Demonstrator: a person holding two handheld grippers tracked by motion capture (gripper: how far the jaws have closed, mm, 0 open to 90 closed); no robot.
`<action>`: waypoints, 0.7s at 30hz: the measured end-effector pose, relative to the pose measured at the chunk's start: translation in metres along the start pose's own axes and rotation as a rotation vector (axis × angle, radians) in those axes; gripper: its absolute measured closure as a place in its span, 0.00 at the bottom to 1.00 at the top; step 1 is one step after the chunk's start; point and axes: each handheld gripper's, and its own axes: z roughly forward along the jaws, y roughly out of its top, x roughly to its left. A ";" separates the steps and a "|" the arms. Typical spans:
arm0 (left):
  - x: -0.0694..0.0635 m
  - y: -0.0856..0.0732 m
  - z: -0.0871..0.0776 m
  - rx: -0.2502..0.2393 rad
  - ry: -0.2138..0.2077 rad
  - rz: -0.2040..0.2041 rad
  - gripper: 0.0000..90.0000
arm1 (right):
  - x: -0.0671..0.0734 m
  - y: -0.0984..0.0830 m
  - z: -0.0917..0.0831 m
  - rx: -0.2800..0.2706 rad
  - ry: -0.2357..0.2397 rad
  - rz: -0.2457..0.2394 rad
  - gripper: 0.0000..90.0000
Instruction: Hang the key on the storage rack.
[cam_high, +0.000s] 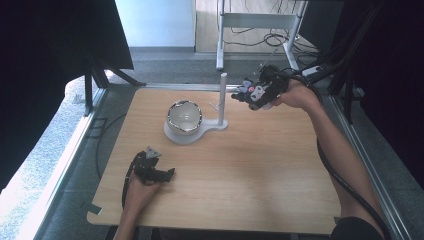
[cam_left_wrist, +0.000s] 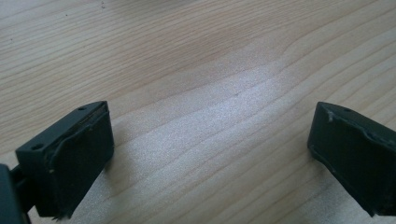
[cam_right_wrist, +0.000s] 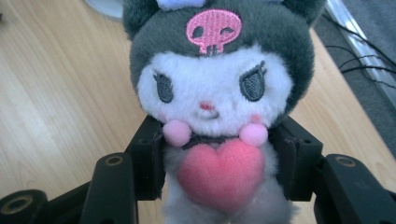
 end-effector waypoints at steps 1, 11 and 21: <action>0.000 0.000 0.000 0.000 0.000 0.000 0.00 | 0.000 0.000 0.000 0.000 0.000 0.000 0.49; 0.000 0.000 0.000 0.000 0.000 0.000 0.00 | -0.002 0.021 -0.006 -0.016 -0.027 0.003 0.49; 0.000 0.000 0.000 0.001 0.001 0.001 0.00 | 0.013 0.035 -0.008 -0.022 -0.008 -0.042 0.49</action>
